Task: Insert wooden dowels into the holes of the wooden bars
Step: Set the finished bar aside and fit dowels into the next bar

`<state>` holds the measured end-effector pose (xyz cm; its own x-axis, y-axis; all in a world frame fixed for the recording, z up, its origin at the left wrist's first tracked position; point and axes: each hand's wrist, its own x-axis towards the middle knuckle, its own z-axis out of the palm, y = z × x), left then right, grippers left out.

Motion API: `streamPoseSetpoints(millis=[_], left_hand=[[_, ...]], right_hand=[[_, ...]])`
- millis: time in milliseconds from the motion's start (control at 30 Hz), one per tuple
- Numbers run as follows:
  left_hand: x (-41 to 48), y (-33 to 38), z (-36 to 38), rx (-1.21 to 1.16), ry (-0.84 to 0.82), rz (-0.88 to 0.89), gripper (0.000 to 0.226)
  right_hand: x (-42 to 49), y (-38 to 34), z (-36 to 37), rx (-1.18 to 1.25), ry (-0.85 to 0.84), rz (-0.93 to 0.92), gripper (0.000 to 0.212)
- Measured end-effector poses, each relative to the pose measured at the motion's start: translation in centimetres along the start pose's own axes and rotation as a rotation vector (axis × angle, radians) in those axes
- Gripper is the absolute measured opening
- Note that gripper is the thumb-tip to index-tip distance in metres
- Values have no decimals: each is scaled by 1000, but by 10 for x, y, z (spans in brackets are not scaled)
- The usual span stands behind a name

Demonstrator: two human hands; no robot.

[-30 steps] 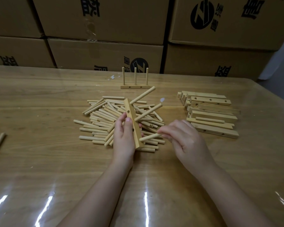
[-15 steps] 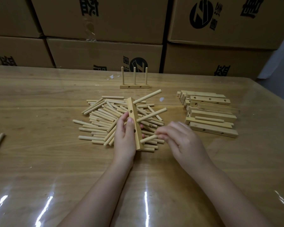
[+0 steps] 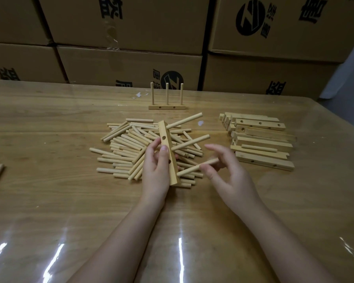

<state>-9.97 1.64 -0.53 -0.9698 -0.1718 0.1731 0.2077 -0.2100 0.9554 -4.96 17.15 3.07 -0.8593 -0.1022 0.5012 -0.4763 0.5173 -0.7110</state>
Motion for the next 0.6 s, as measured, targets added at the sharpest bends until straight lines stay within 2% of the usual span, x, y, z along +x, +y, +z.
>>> streamPoseSetpoints(millis=[100, 200, 367, 600], left_hand=[[1, 2, 1, -53, 34, -24, 18], [1, 2, 2, -58, 48, -30, 17], [2, -1, 1, -12, 50, -20, 18], [3, -2, 0, 9, 62, -14, 21]], right_hand=[[1, 4, -4, 121, 62, 37, 25], [3, 6, -5, 128, 64, 28, 18], [5, 7, -2, 209, 67, 113, 22], [4, 3, 2, 270, 46, 135, 21]])
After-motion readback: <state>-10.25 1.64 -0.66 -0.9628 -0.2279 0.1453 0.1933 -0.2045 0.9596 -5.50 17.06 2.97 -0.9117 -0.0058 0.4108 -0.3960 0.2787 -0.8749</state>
